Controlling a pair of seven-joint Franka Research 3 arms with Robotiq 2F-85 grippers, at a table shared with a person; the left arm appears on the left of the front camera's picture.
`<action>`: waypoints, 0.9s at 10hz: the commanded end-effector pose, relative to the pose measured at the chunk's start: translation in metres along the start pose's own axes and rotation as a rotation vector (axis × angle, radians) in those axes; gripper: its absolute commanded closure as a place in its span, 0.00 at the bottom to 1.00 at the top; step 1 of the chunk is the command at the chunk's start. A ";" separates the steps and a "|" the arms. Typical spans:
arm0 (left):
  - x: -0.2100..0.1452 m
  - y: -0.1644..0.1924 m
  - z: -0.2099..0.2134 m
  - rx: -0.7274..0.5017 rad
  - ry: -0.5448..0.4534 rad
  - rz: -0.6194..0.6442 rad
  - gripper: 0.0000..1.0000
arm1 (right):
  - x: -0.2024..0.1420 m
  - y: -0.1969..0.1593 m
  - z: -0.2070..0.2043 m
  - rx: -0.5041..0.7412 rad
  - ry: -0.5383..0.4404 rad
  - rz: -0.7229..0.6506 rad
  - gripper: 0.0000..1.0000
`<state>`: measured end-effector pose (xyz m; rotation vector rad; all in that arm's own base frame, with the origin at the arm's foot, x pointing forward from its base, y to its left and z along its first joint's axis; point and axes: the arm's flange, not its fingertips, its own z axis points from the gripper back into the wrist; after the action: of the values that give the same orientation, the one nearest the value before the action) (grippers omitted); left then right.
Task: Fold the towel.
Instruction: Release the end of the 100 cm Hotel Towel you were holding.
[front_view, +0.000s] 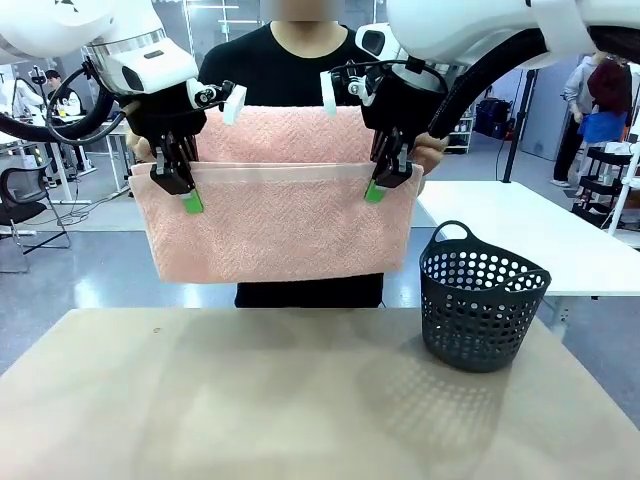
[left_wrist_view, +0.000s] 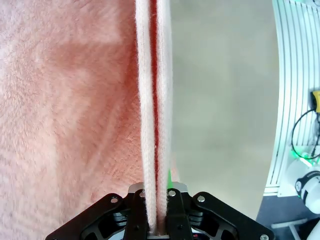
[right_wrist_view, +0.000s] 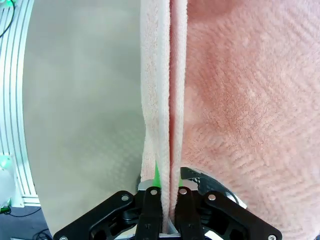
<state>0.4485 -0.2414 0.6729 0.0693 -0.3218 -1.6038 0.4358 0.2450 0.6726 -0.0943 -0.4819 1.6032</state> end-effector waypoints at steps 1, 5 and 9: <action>0.000 0.002 0.003 0.004 -0.002 -0.002 1.00 | -0.002 -0.001 0.001 -0.002 0.000 0.004 1.00; 0.000 0.002 0.003 0.004 -0.002 -0.002 1.00 | -0.002 -0.001 0.001 -0.002 0.000 0.004 1.00; 0.000 0.002 0.003 0.004 -0.002 -0.002 1.00 | -0.002 -0.001 0.001 -0.002 0.000 0.004 1.00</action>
<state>0.4485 -0.2414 0.6729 0.0693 -0.3218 -1.6038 0.4357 0.2450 0.6727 -0.0944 -0.4821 1.6032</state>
